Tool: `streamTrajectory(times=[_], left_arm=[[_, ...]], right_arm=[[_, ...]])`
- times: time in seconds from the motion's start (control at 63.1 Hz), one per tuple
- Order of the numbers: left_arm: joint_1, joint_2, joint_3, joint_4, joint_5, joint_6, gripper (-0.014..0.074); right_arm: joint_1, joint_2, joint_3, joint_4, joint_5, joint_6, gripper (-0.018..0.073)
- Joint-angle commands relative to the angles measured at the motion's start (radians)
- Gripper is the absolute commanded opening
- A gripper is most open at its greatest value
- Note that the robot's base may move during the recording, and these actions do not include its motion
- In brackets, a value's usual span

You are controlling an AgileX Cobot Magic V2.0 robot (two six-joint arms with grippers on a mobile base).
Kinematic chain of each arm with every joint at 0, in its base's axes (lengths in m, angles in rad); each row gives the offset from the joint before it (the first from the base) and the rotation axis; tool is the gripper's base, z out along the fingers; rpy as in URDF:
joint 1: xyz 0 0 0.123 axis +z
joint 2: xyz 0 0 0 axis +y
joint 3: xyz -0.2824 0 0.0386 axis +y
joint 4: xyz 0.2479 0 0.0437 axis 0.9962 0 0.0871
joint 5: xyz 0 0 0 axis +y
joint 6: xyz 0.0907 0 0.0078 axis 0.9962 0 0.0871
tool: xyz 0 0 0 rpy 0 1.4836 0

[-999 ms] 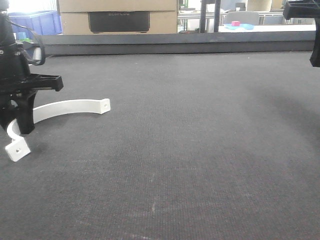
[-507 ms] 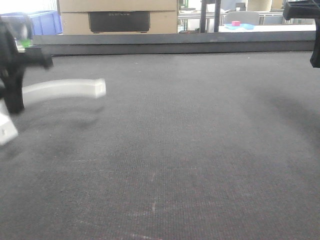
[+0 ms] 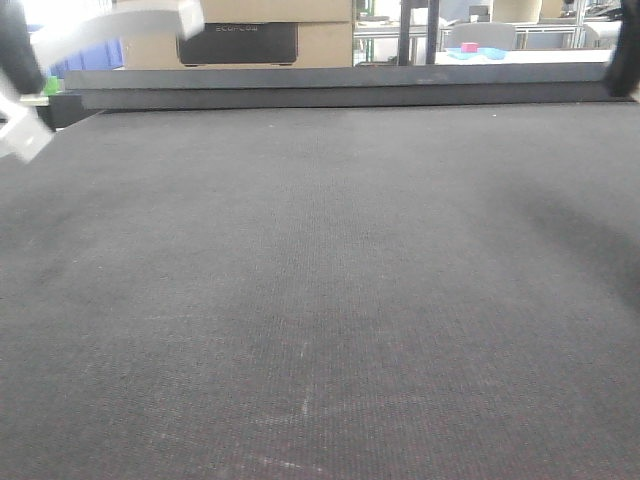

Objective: Grab PVC pipe and place in blue bin
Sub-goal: 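Lift both held pipe pieces up off the table, then drive the base away from the table carrying both pieces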

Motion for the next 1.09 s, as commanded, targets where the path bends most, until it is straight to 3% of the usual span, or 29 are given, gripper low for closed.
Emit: streamTrajectory(times=[0.0,0.269,0.444,0.856,1.078], left_arm=[[0.002,-0.049,0.034,-0.024,-0.092,-0.013,-0.0111],[0.002,-0.186,0.256,-0.056,-0.371,-0.013,-0.0111],[0.002,-0.302,0.388,-0.060,-0.536,-0.013,-0.0111],[0.002,-0.567,0.570,-0.033,-0.762,-0.011,-0.0111],[0.002,-0.626,0.570,0.066,-0.790,-0.011,-0.0111]], right_arm=[[0.009,-0.055,0.066,-0.024,-0.098,-0.017,-0.0168],[0.009,-0.284,0.281,-0.015,-0.416,-0.017,-0.0168],[0.009,-0.423,0.388,-0.026,-0.508,-0.017,-0.0168],[0.009,-0.736,0.614,-0.045,-0.734,-0.017,-0.0168],[0.009,-0.821,0.615,-0.045,-0.763,-0.017,-0.0168]])
